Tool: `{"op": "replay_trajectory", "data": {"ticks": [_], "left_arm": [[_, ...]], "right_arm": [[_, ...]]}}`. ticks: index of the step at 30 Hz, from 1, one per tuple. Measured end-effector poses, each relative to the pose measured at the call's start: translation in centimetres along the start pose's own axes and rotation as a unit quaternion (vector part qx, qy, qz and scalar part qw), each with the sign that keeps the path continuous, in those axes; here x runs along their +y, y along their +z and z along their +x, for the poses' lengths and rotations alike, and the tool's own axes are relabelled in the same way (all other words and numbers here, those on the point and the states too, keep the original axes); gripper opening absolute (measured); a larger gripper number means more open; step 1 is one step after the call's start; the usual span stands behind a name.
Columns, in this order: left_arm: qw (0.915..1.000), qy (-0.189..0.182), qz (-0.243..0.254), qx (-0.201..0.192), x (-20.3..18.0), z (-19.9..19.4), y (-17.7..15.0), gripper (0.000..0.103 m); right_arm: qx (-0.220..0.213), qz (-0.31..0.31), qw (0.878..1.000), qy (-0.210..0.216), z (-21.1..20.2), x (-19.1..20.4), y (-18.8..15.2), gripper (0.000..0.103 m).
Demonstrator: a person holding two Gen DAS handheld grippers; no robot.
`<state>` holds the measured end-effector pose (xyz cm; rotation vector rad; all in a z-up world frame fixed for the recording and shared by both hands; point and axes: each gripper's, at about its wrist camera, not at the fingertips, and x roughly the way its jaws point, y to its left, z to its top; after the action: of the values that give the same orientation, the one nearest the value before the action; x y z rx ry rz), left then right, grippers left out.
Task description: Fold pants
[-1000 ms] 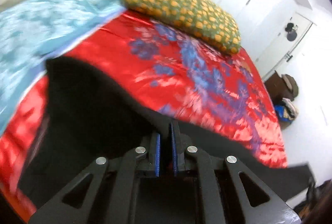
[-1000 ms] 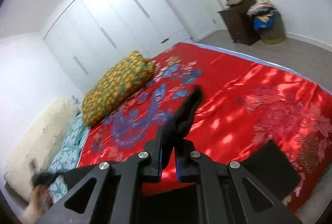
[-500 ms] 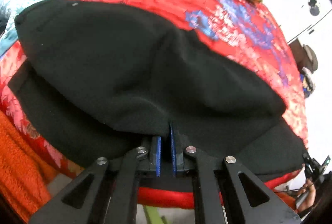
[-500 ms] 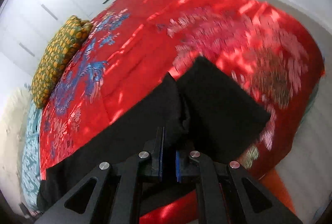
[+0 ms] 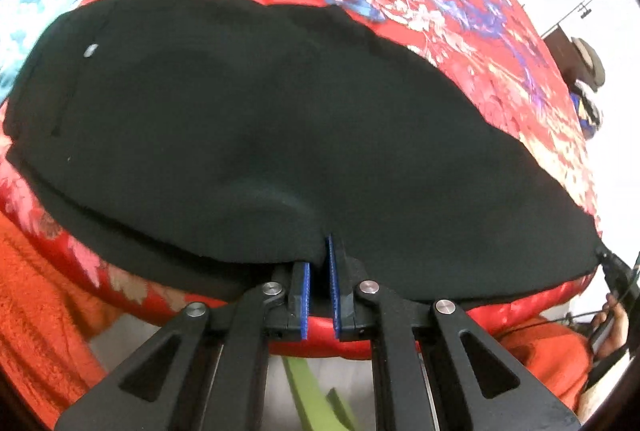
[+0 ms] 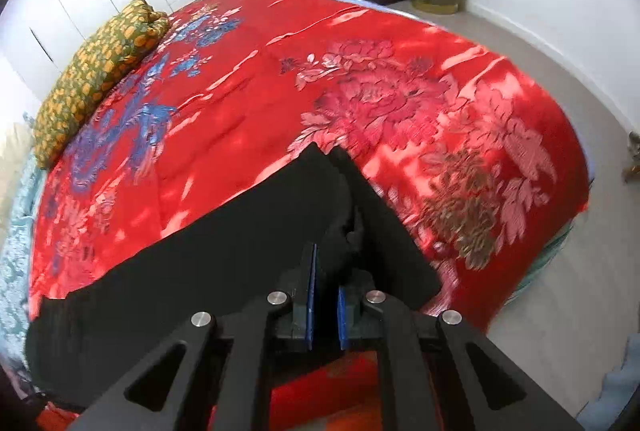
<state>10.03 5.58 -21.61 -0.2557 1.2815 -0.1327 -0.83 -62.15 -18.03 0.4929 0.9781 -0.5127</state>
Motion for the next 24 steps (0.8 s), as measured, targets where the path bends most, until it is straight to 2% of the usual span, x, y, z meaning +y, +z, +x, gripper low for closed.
{"op": "replay_trajectory", "data": {"ticks": [4,8,11,15,19,20,21,22,23,24], "left_arm": [[0.9996,0.007,0.015,0.021,0.0,1.1,-0.3,0.007],[0.9994,0.008,0.021,0.026,-0.2,1.0,-0.4,0.007],[0.9993,0.008,0.032,0.018,-0.5,0.6,-0.5,0.007],[0.9983,0.017,0.031,0.045,-0.1,1.6,-0.9,0.008],[0.9981,0.017,0.039,0.044,0.1,1.0,-1.3,0.010],[0.9980,0.017,0.040,0.046,0.1,1.0,-1.4,0.013],[0.9976,0.019,0.041,0.052,0.2,1.0,-1.5,0.015],[0.9972,0.022,0.042,0.058,0.3,1.1,-1.7,0.022],[0.9968,0.022,0.044,0.063,0.5,0.9,-2.0,0.030],[0.9965,0.020,0.045,0.068,0.6,0.6,-2.3,0.033]], "right_arm": [[0.032,0.016,0.999,-0.017,0.9,-1.1,-0.6,0.009],[0.039,0.020,0.999,-0.027,0.7,-1.6,-0.8,0.009],[0.024,0.001,0.999,-0.038,-0.1,-1.0,-0.9,0.009],[0.061,0.009,0.997,-0.048,1.6,-1.3,-1.0,0.009],[0.059,0.021,0.997,-0.054,1.6,-1.4,-1.0,0.013],[0.059,0.027,0.997,-0.053,1.4,-1.5,-1.0,0.022],[0.059,0.036,0.996,-0.055,1.3,-1.7,-0.9,0.036],[0.059,0.050,0.996,-0.048,1.0,-2.0,-0.9,0.045],[0.056,0.062,0.996,-0.038,0.7,-2.2,-0.8,0.068],[0.050,0.074,0.995,-0.035,0.1,-2.4,-0.8,0.085]]}}
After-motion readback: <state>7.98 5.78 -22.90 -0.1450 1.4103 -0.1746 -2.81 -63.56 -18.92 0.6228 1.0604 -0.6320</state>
